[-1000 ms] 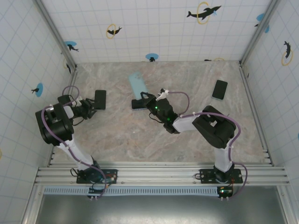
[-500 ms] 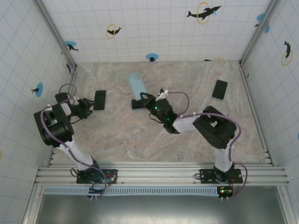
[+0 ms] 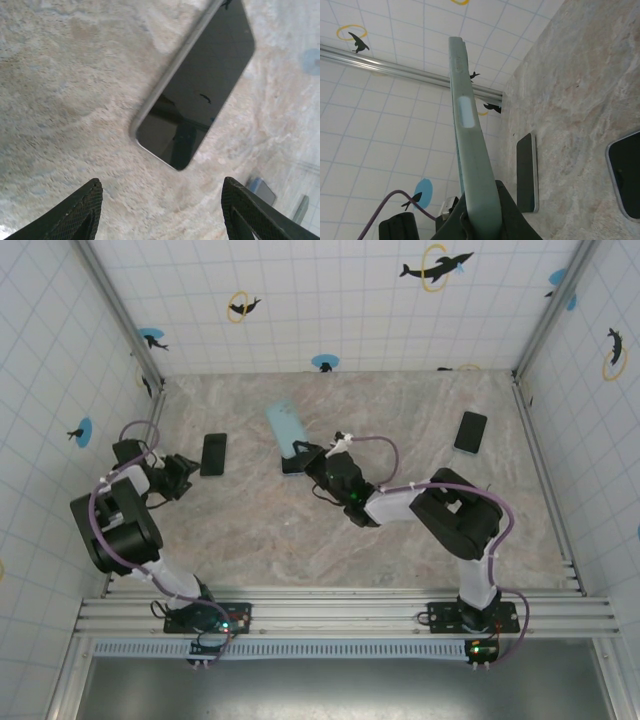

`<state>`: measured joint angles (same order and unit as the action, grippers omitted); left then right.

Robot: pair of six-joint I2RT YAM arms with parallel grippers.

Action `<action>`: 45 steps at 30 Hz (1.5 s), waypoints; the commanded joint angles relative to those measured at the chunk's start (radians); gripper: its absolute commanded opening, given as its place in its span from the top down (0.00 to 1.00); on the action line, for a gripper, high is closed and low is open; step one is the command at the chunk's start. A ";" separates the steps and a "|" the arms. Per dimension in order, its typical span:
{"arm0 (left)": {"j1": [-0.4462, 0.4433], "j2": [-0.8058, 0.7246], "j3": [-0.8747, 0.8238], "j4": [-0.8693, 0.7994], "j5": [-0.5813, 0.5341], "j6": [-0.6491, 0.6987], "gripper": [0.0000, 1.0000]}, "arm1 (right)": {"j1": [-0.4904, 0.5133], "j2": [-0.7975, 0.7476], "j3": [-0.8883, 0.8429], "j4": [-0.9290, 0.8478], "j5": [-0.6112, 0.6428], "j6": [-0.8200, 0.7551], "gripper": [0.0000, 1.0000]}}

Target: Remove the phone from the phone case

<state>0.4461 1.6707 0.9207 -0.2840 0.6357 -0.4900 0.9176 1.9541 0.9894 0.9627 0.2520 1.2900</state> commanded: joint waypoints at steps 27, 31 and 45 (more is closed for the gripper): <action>-0.444 -0.197 -0.014 0.130 -0.116 -0.227 0.54 | 0.084 0.166 0.258 -0.199 0.079 -0.037 1.00; -0.470 -0.189 0.006 0.141 -0.133 -0.236 0.55 | 0.086 0.163 0.256 -0.205 0.081 -0.047 1.00; -0.512 -0.101 0.047 0.121 -0.182 -0.210 0.80 | 0.085 0.158 0.256 -0.170 0.053 -0.060 1.00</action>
<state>-0.0570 1.5520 0.9409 -0.1482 0.4774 -0.7082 0.9958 2.1052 1.2076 0.7582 0.2935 1.2415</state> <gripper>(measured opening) 0.204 0.109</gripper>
